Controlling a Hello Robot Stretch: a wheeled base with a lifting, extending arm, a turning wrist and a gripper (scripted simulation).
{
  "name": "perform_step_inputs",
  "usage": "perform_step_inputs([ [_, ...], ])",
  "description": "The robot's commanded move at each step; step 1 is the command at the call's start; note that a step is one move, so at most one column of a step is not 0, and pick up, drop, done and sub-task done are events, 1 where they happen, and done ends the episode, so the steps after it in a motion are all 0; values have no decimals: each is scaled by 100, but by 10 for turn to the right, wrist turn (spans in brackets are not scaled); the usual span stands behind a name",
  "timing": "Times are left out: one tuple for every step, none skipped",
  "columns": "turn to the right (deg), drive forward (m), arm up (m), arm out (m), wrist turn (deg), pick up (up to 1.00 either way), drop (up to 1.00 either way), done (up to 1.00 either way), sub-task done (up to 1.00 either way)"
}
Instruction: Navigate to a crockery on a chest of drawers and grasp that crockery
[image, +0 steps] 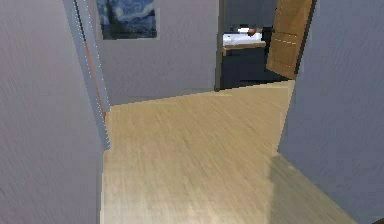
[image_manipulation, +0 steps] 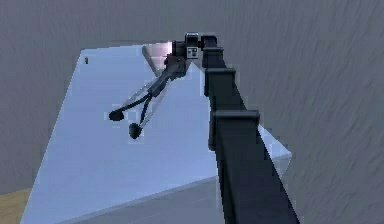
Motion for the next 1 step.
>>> perform_step_inputs([
  [0,0,0,0,450,0,0,0,0],
])
